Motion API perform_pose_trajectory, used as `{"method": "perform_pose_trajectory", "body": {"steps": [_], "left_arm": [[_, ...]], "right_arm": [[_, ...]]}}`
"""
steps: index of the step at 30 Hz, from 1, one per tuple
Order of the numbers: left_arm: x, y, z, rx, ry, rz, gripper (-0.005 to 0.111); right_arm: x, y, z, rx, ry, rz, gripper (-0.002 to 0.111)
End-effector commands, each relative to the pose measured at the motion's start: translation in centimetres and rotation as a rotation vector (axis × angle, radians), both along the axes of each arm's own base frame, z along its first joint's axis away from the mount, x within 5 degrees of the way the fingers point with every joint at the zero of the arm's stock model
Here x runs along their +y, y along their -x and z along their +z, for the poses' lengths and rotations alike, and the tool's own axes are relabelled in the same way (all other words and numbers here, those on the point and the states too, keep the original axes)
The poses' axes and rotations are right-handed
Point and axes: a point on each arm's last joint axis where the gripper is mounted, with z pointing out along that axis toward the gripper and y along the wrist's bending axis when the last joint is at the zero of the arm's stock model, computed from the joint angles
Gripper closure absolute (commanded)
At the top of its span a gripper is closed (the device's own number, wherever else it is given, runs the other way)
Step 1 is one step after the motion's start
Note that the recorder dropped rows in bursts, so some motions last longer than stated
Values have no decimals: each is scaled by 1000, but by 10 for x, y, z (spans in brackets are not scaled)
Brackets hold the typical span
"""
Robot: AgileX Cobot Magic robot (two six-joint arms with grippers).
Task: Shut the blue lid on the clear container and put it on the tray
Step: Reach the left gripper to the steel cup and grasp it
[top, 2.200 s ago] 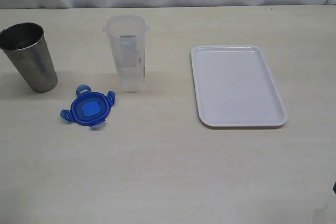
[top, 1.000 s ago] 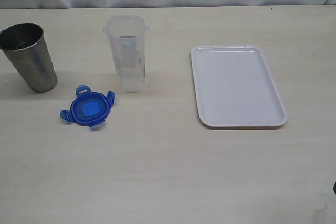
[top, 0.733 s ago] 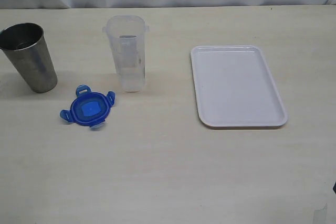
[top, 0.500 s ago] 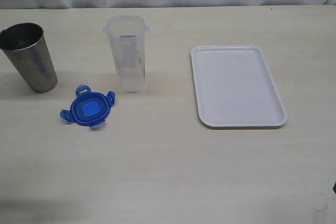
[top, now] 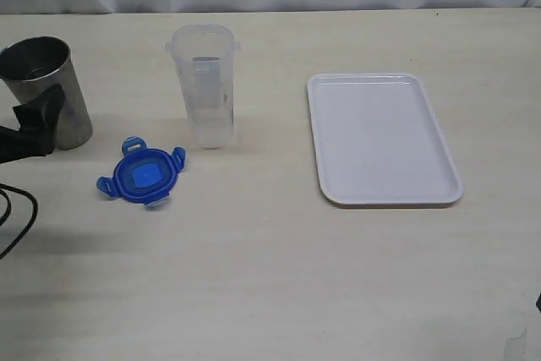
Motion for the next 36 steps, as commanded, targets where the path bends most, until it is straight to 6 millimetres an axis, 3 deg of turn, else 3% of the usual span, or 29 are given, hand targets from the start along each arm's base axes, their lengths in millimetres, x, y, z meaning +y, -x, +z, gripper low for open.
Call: {"method": "perform_pose_trajectory", "body": {"steps": [1, 10, 24, 36], "left_arm": [[0, -9, -19, 61, -28, -2, 2], [1, -33, -43, 119, -43, 11, 2], [1, -69, -55, 90, -42, 16, 2], [3, -85, -58, 67, -40, 44, 2]], "right_arm": [[0, 0, 0, -4, 4, -6, 104], [0, 0, 0, -4, 4, -6, 104], [0, 0, 0, -4, 4, -6, 104], [0, 0, 0, -4, 4, -6, 104]]}}
